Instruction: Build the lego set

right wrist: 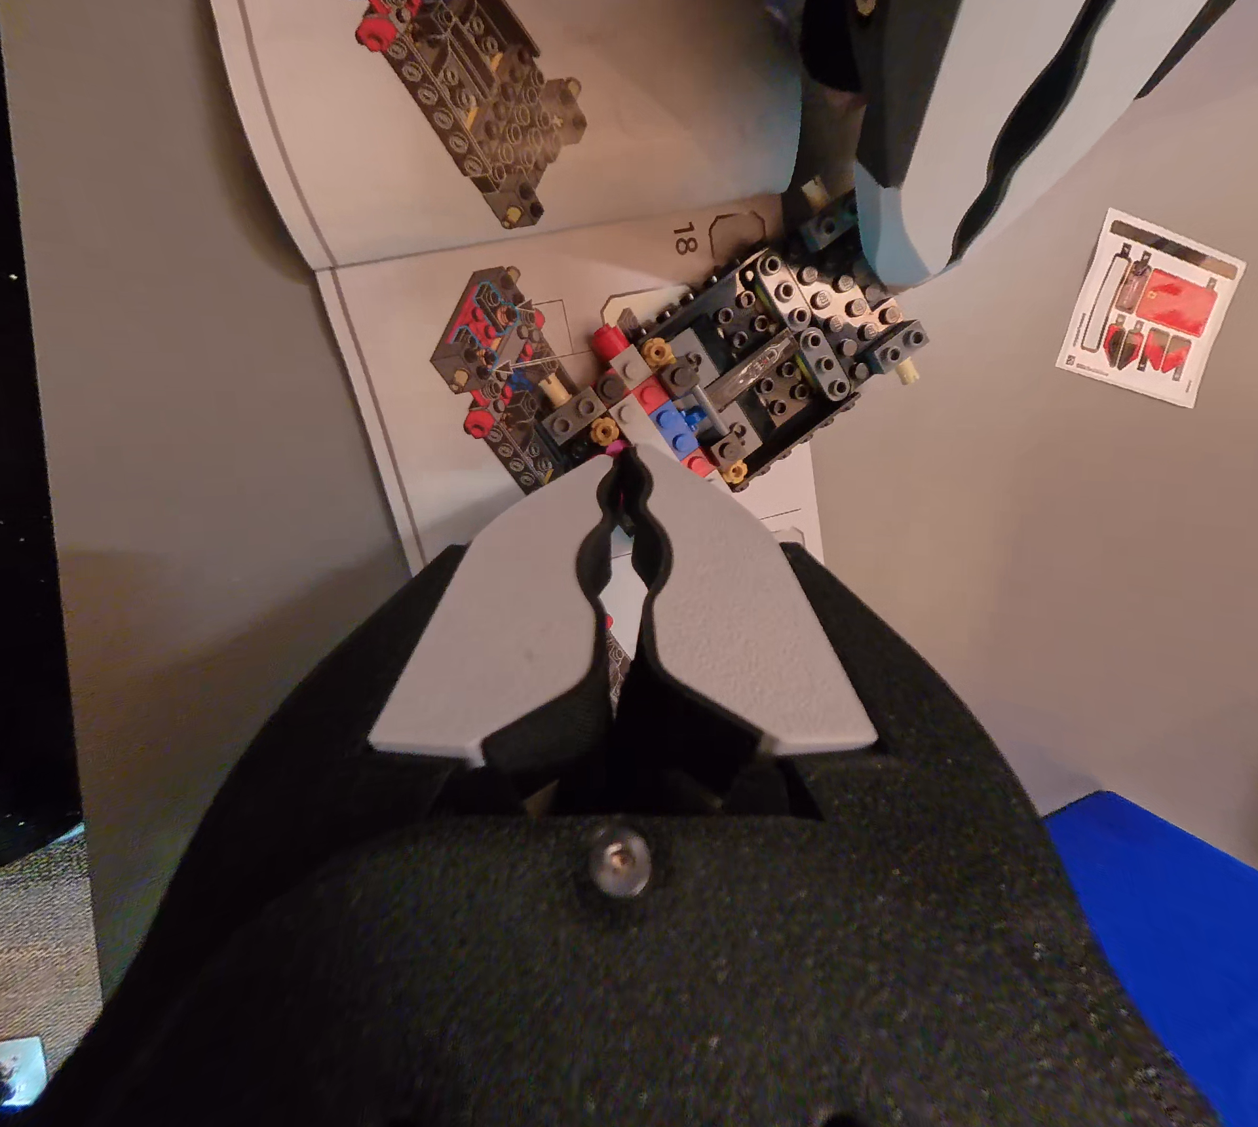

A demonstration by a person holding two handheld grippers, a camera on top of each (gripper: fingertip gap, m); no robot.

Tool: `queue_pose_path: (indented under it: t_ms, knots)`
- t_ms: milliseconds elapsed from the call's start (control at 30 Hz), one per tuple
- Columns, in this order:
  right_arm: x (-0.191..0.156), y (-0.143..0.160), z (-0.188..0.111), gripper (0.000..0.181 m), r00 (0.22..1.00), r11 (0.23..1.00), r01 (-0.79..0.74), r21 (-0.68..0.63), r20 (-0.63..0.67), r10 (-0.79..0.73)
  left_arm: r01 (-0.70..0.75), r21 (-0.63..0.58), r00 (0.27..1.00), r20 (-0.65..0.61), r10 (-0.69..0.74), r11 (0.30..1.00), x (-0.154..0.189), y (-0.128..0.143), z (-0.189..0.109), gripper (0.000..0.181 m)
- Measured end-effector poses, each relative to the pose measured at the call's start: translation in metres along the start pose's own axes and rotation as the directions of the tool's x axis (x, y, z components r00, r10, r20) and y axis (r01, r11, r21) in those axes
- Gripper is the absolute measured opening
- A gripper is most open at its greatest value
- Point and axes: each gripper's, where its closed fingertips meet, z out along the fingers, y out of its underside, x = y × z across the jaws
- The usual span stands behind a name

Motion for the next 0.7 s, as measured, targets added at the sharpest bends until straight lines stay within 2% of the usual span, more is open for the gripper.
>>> queue_pose_path:
  t_ms: [367, 533, 700]
  knots:
    - [0.000, 0.001, 0.000, 0.000, 0.999, 0.996, 0.038, -0.085, 0.009, -0.037, 0.010, 0.010, 1.000, 0.001, -0.010, 1.000, 0.000, -0.001, 0.001, 0.000]
    - [0.000, 0.001, -0.002, 0.000, 0.998, 0.995, -0.060, 0.077, 0.042, 0.057, 0.036, 0.018, 0.999, -0.009, -0.036, 0.999, -0.001, -0.001, 0.001, 0.000]
    - [0.001, 0.001, -0.021, 0.000, 0.983, 0.951, -0.180, 0.253, 0.018, 0.182, 0.042, 0.021, 0.999, -0.011, -0.041, 0.999, -0.001, -0.001, 0.001, 0.000]
